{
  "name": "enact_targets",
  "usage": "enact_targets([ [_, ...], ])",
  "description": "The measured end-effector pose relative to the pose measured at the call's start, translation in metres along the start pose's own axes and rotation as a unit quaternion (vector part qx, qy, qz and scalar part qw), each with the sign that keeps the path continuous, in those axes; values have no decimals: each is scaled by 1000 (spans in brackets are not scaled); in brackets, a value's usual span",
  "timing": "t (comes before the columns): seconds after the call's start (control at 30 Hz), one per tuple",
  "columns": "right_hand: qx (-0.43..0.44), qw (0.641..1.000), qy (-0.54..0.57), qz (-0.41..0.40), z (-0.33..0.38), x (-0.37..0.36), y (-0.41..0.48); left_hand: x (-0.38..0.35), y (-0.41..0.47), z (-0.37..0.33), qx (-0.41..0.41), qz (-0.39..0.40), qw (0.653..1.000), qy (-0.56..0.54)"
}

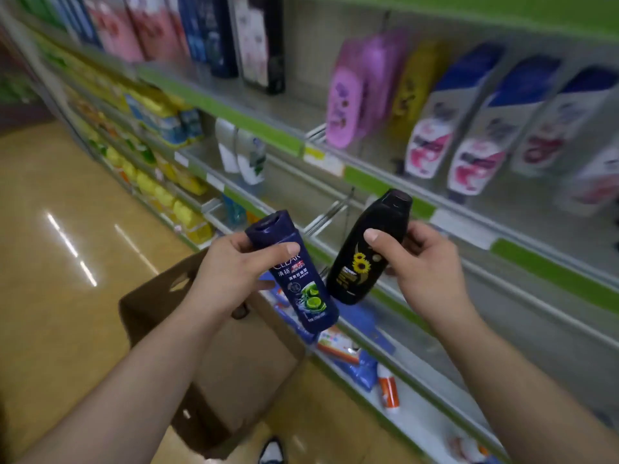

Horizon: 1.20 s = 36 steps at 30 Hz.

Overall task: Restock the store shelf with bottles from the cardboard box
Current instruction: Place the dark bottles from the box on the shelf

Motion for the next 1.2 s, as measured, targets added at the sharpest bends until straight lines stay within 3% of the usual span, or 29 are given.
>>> enact_targets([
  [0.23, 4, 999, -30, -33, 81, 146, -62, -128, -89, -70, -64, 87, 994, 22],
  [0.53, -2, 994, -25, -105, 110, 275, -117, -263, -149, -108, -107, 181, 974, 86],
  [0.83, -5, 974, -105, -202, 104, 386, -108, -365, -133, -152, -171, 213, 951, 142],
  [1.2, -20, 935, -190, -300, 82, 470, -52, -425, -80, -182, -205, 245, 937, 140],
])
Point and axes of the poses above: each hand's wrist, its own y-axis towards the middle knuckle, its own x-axis out of the back of the hand, z = x × y, the point moved 9 cm from there along y, towards the middle knuckle, and after that the axes turned 13 degrees about x, right-handed, at the moved point
